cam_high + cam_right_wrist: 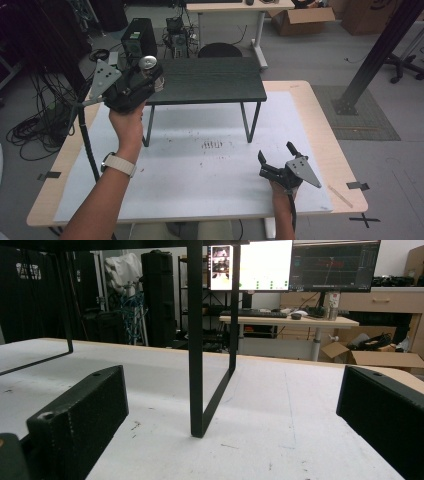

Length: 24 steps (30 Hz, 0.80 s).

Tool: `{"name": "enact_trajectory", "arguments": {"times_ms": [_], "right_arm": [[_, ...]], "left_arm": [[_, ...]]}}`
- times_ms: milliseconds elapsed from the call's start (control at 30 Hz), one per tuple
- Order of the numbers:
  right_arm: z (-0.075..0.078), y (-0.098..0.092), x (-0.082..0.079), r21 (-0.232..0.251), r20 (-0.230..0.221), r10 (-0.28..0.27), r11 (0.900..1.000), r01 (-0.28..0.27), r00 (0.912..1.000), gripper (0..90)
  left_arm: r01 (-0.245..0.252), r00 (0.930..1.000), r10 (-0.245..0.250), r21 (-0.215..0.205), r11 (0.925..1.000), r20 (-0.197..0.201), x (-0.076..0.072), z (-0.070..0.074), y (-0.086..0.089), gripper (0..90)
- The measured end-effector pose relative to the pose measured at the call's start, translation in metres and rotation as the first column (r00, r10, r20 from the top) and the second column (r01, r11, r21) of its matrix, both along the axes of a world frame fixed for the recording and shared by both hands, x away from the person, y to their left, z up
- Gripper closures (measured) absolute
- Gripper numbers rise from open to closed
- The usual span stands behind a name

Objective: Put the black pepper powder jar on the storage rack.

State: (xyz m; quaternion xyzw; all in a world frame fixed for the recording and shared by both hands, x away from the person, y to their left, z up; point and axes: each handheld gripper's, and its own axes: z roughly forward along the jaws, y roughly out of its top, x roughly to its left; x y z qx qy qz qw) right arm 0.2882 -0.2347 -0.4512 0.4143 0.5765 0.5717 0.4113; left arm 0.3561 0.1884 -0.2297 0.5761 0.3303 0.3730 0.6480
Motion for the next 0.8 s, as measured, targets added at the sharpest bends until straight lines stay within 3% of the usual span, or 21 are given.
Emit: {"name": "enact_trajectory", "arguments": {"times_ms": [367, 533, 700, 800], "right_arm": [[0.0, 0.0, 0.0, 0.0, -0.001, 0.0, 1.0, 0.0, 1.0, 0.0], [0.0, 0.0, 0.0, 0.002, 0.001, 0.0, 1.0, 0.0, 1.0, 0.0], [0.0, 0.0, 0.0, 0.003, 0.002, 0.0, 1.0, 0.0, 1.0, 0.0], [0.0, -0.001, 0.0, 0.003, 0.003, 0.0, 1.0, 0.0, 1.0, 0.0]], "left_arm": [[-0.008, 0.9989, 0.007, -0.038, 0.9992, -0.047, 0.024, -0.003, -0.006, 49.2], [-0.033, 0.9969, 0.032, -0.005, 0.9994, -0.071, 0.038, -0.003, -0.011, 49.1], [-0.043, 0.9939, 0.043, -0.002, 0.9991, -0.102, 0.049, -0.006, -0.015, 49.1], [-0.054, 0.989, 0.056, 0.015, 0.9984, -0.137, 0.059, -0.01, -0.021, 49.1]]}}
